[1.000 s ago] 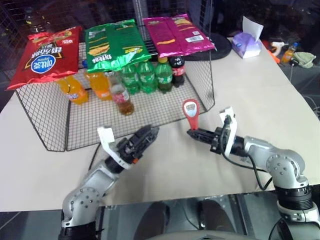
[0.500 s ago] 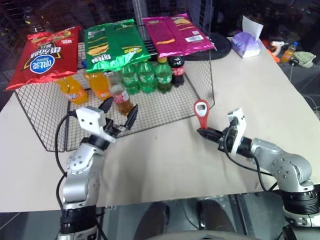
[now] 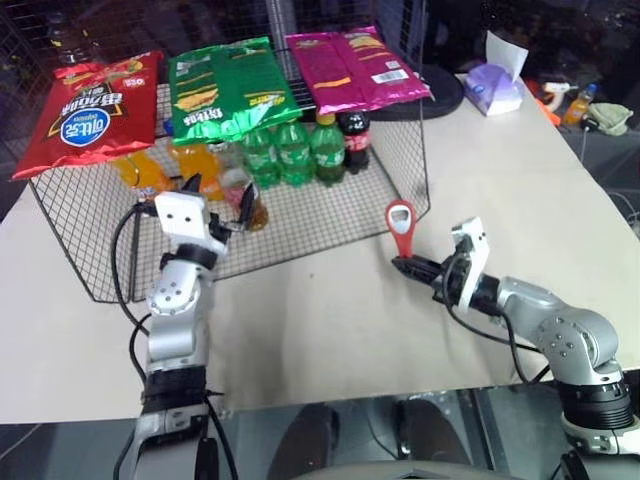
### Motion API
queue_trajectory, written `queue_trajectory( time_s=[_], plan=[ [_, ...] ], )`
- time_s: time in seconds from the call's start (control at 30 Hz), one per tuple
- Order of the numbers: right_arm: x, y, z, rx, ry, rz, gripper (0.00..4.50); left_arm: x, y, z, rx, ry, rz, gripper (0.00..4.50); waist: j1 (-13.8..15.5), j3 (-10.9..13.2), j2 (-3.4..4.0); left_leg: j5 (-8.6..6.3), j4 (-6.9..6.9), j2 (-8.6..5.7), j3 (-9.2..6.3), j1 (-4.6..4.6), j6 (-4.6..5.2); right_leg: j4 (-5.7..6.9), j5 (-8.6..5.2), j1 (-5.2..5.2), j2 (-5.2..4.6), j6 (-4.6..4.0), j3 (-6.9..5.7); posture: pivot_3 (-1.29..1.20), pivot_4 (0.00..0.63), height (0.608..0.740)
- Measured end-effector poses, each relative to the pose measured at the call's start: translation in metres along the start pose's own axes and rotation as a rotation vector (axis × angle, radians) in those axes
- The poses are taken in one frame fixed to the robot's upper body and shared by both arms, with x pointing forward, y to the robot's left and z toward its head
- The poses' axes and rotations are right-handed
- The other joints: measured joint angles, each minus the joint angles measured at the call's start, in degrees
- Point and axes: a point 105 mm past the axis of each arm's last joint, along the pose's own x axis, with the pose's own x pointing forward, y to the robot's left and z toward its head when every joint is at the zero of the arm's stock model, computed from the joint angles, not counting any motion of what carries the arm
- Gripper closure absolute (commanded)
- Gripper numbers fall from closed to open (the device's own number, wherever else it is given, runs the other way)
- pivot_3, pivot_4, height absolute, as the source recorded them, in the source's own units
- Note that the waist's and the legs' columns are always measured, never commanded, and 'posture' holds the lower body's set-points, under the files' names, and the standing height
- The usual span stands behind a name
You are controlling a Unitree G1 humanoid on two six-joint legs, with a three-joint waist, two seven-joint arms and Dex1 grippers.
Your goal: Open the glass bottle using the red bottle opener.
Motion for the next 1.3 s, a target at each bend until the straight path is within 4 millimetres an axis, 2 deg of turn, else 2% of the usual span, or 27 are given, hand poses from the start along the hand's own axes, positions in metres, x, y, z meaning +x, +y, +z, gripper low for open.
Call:
queue_trajectory(
  time_s=[0.2, 0.37, 0.43, 0.53, 0.57, 0.77, 1.03, 1.17, 1.3],
  plan=[
    [0.001, 0.000, -0.001, -0.003, 0.000, -0.006, 4.50, 0.018, -0.005, -0.010, -0.011, 0.033, 0.000, 0.03, -0.15, 0.00, 0.00, 0.00, 0.20, -0.03, -0.08, -0.23, 0.00, 0.06, 0.00, -0.12, 0.00, 0.01, -0.08, 0.00, 0.150, 0.740],
    [0.001, 0.000, -0.001, -0.006, -0.003, -0.011, 4.50, 0.020, -0.013, -0.021, -0.030, 0.077, -0.037, 0.03, -0.27, 0.00, 0.00, 0.00, 0.36, -0.04, -0.14, -0.39, 0.00, 0.15, 0.00, -0.25, -0.01, 0.01, -0.13, 0.00, 0.150, 0.740],
    [0.001, 0.000, -0.001, -0.009, -0.008, -0.011, 4.50, 0.020, -0.014, -0.024, -0.043, 0.091, -0.040, 0.43, -0.23, 0.00, 0.00, 0.00, 0.42, -0.04, -0.16, -0.40, 0.00, 0.19, 0.01, -0.25, -0.01, 0.01, -0.15, 0.00, 0.150, 0.740],
    [0.002, 0.000, 0.001, -0.017, -0.020, -0.013, 4.50, 0.022, -0.012, -0.025, -0.056, 0.098, -0.032, 1.53, -0.20, -0.01, 0.00, 0.00, 0.47, -0.05, -0.16, -0.39, 0.00, 0.24, 0.01, -0.24, -0.01, 0.01, -0.14, 0.00, 0.150, 0.740],
    [0.002, -0.001, 0.001, -0.018, -0.021, -0.014, 4.50, 0.022, -0.012, -0.025, -0.057, 0.098, -0.033, 1.69, -0.20, -0.01, 0.00, 0.00, 0.47, -0.05, -0.16, -0.39, 0.00, 0.24, 0.01, -0.24, -0.01, 0.01, -0.14, 0.00, 0.150, 0.740],
    [0.003, 0.000, 0.003, -0.029, -0.039, -0.017, 4.50, 0.018, -0.014, -0.024, -0.101, 0.081, -0.047, 1.67, -0.22, -0.01, 0.00, 0.00, 0.48, -0.05, -0.16, -0.40, 0.00, 0.24, 0.01, -0.24, -0.03, 0.01, -0.14, 0.00, 0.150, 0.740],
    [0.004, -0.002, 0.006, -0.044, -0.056, -0.026, 4.50, -0.003, -0.037, -0.011, -0.132, 0.042, -0.181, 1.67, -0.24, -0.01, 0.00, 0.00, 0.48, -0.05, -0.18, -0.44, 0.00, 0.24, 0.01, -0.27, -0.06, 0.01, -0.14, 0.00, 0.150, 0.740],
    [0.000, -0.010, 0.013, -0.058, -0.088, -0.063, 4.50, -0.017, -0.061, 0.005, -0.171, 0.011, -0.320, 1.67, -0.17, -0.01, 0.00, 0.00, 0.49, -0.07, -0.17, -0.46, 0.00, 0.22, 0.01, -0.27, -0.09, 0.01, -0.14, 0.00, 0.150, 0.740],
    [-0.005, -0.021, 0.018, -0.072, -0.105, -0.110, 4.50, -0.034, -0.089, 0.011, -0.187, 0.033, -0.477, 1.67, -0.19, 0.00, 0.00, 0.00, 0.48, -0.06, -0.17, -0.44, 0.00, 0.24, 0.01, -0.26, -0.07, 0.01, -0.13, 0.00, 0.150, 0.740]
  ],
)
